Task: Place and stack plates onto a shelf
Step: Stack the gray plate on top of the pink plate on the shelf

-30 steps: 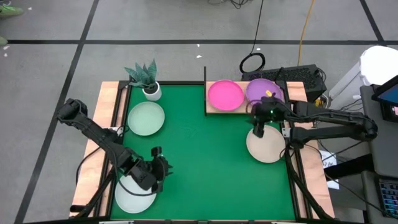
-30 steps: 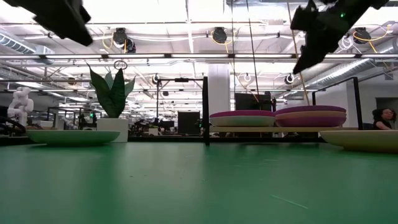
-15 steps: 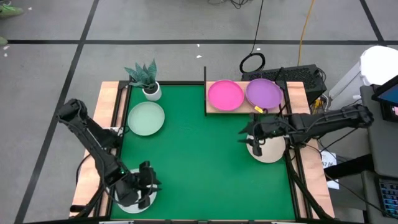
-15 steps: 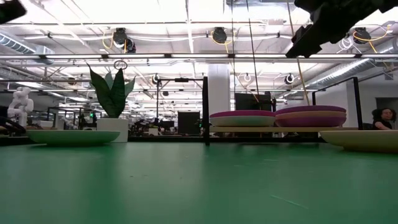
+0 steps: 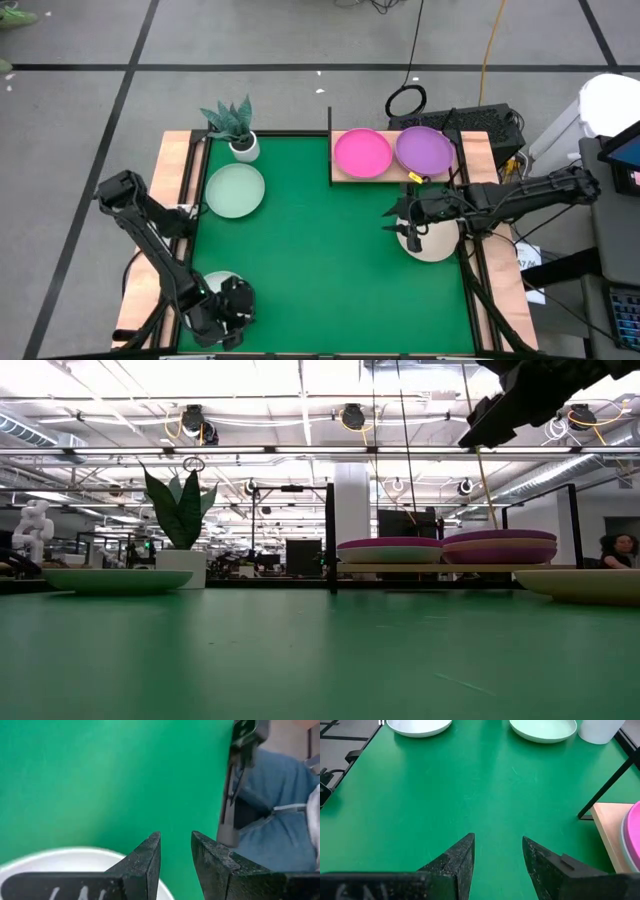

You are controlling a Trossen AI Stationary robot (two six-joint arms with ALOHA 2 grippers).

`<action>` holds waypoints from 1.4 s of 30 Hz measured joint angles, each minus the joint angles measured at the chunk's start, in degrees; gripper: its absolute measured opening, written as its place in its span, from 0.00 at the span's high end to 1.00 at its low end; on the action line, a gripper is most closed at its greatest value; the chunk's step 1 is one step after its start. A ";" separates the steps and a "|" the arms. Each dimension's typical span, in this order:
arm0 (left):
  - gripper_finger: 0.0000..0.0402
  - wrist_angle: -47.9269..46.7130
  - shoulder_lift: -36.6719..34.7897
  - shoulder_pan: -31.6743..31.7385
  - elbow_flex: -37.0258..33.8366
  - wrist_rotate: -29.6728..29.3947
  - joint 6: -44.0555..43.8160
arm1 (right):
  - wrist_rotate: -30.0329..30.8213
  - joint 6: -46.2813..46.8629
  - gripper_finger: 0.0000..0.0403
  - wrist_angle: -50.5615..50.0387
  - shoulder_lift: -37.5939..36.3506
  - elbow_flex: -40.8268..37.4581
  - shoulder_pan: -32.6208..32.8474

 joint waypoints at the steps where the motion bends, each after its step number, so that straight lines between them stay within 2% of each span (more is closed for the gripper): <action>1: 0.72 -0.10 0.58 -0.48 0.02 0.40 -0.85 | -0.02 -0.27 0.64 0.04 0.00 0.00 0.00; 11: 0.72 -0.14 5.30 -3.98 0.02 2.41 -10.95 | 0.00 -3.55 0.64 0.93 0.00 0.00 -0.02; 25: 0.72 -1.80 6.98 -3.85 0.02 7.76 -22.81 | -0.11 -3.18 0.64 0.91 0.00 0.00 -0.02; 28: 0.72 -1.76 6.98 -3.71 0.02 9.44 -22.21 | -0.13 -3.24 0.64 0.90 0.00 0.00 -0.02; 38: 0.72 -3.22 6.98 -1.92 0.04 8.05 -16.36 | -0.17 -3.18 0.64 0.88 0.00 0.00 -0.02; 42: 0.77 -6.12 6.98 -1.83 0.06 8.08 -13.59 | -0.18 -3.18 0.64 0.85 0.00 0.00 -0.02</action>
